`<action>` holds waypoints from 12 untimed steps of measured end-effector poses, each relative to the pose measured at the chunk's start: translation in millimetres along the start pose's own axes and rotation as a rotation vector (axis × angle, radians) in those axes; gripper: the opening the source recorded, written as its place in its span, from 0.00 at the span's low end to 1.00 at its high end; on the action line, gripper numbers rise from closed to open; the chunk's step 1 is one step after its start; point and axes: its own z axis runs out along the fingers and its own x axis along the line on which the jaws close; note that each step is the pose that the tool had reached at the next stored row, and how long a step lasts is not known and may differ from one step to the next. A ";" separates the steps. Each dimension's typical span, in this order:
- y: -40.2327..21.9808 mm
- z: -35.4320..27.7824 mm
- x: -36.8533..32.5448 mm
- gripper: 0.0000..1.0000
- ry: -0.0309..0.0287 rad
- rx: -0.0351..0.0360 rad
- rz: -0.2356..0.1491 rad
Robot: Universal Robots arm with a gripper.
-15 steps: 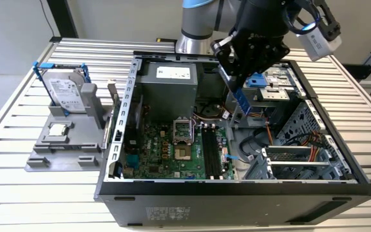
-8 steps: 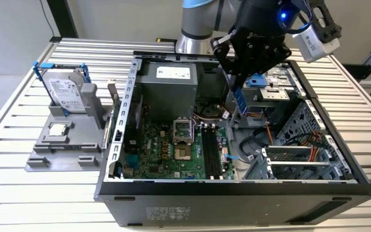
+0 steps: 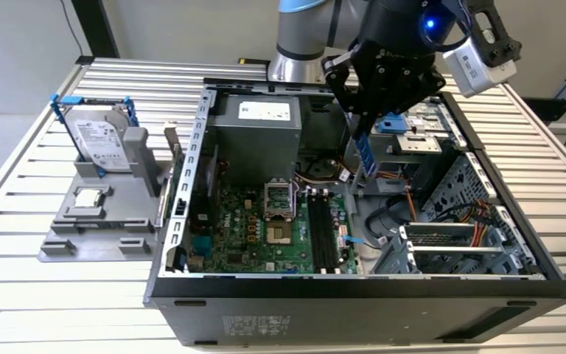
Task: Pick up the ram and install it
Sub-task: 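Insert the ram into the slot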
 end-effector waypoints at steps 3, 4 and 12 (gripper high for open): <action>-0.1 2.3 -0.1 0.00 -0.0186 0.0006 0.000; -0.2 3.3 0.0 0.00 -0.0222 0.0005 0.002; -0.5 9.9 0.1 0.00 -0.0252 -0.0006 0.043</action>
